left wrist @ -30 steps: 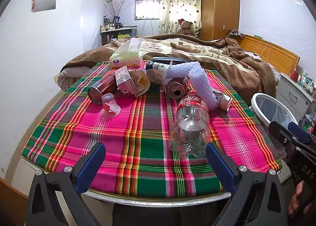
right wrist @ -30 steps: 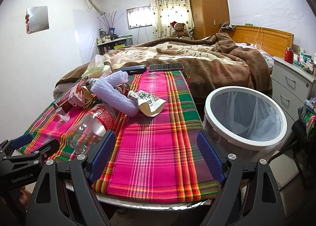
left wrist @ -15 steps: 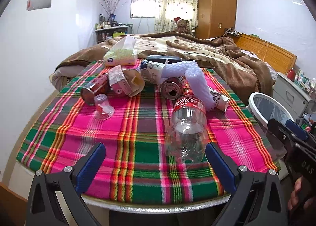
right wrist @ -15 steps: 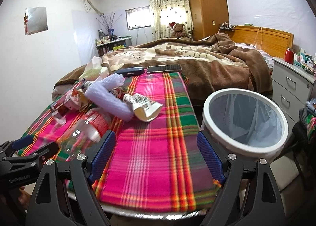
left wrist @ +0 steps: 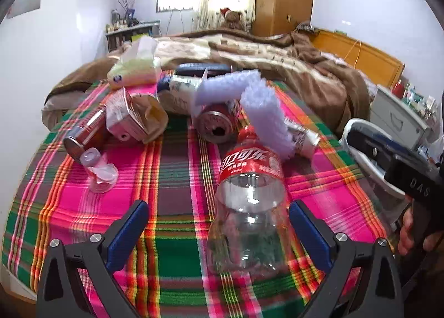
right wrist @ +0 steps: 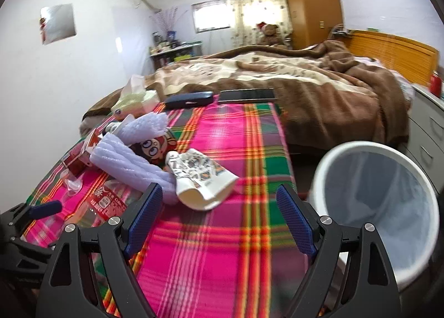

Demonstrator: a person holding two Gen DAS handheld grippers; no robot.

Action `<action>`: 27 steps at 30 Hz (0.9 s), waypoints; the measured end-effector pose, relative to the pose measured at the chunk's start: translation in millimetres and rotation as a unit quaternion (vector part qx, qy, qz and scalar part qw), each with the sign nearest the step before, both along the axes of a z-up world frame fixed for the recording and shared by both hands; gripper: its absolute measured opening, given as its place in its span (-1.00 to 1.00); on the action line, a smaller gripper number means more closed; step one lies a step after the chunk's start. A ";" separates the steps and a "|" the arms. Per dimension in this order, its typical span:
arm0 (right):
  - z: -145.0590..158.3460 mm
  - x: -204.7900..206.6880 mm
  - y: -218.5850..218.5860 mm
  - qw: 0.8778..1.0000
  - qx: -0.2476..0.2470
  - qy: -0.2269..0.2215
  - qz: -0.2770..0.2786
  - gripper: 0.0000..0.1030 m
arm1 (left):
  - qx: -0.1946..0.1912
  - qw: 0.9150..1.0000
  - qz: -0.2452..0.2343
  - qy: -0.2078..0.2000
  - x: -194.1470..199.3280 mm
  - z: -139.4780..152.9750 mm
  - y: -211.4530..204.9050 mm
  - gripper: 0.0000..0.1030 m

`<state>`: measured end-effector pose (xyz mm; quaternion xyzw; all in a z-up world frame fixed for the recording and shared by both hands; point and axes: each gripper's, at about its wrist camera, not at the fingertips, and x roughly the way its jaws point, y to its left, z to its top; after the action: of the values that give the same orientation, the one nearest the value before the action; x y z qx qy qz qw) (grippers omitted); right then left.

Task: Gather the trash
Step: 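Grasp the Coca-Cola bottle with the left tool while the right tool grasps the patterned paper cup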

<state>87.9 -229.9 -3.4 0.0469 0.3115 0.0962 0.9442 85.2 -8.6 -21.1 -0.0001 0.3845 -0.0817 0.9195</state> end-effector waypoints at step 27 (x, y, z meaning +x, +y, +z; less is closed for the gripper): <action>-26.1 52.0 24.7 0.992 -0.024 0.101 0.076 -0.49 | -0.067 0.996 -0.022 0.054 49.8 -20.7 -4.5 0.56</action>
<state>140.0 -205.2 -29.4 0.0101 0.4100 0.1545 0.8988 135.0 -13.1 -41.8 -0.0580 0.4274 -0.1270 0.8932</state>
